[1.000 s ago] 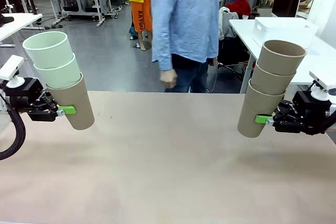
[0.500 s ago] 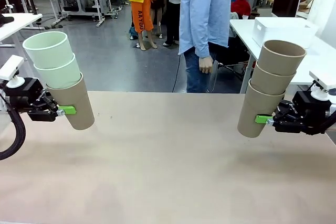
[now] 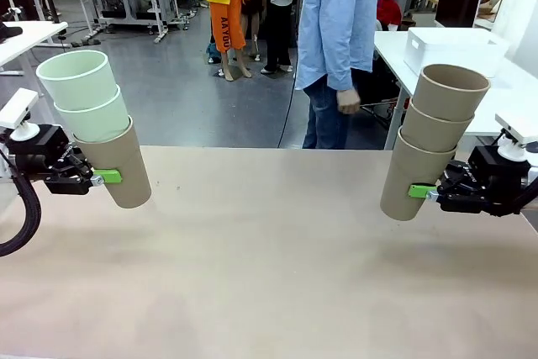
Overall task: Stack the cups and store them in the basket.
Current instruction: Place the stack of Reusable plastic cups into the Pantry Basket.
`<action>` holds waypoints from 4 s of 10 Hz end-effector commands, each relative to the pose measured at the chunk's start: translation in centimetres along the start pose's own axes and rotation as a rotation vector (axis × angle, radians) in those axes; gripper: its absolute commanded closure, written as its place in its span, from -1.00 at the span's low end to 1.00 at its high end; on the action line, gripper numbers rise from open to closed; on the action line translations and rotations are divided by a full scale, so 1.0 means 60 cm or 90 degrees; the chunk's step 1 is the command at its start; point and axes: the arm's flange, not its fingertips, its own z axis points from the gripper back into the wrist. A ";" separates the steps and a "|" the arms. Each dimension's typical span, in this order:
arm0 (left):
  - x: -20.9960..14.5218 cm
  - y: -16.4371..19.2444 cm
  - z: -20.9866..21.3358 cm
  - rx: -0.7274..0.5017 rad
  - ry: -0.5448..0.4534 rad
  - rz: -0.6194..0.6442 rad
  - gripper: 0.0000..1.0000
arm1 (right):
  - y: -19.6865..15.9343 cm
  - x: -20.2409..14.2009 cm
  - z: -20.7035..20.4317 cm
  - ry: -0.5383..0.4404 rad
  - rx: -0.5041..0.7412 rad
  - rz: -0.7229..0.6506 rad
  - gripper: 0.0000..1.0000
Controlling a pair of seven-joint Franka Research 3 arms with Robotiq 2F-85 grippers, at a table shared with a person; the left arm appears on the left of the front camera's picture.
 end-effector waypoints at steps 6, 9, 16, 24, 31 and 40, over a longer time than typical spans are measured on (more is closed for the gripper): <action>0.006 -0.002 -0.002 -0.003 -0.005 -0.007 -0.72 | 0.000 0.007 0.000 -0.002 0.000 0.006 -0.70; 0.006 -0.002 -0.002 -0.003 -0.005 -0.007 -0.72 | 0.000 0.007 0.000 -0.002 0.000 0.006 -0.70; 0.006 -0.002 -0.002 -0.003 -0.005 -0.007 -0.72 | 0.000 0.007 0.000 -0.002 0.000 0.006 -0.70; 0.006 -0.002 -0.002 -0.003 -0.005 -0.007 -0.72 | 0.000 0.007 0.000 -0.002 0.000 0.006 -0.70; 0.006 -0.002 -0.002 -0.003 -0.005 -0.007 -0.72 | 0.000 0.007 0.000 -0.002 0.000 0.006 -0.70; 0.006 -0.002 -0.002 -0.003 -0.005 -0.007 -0.72 | 0.000 0.007 0.000 -0.002 0.000 0.006 -0.70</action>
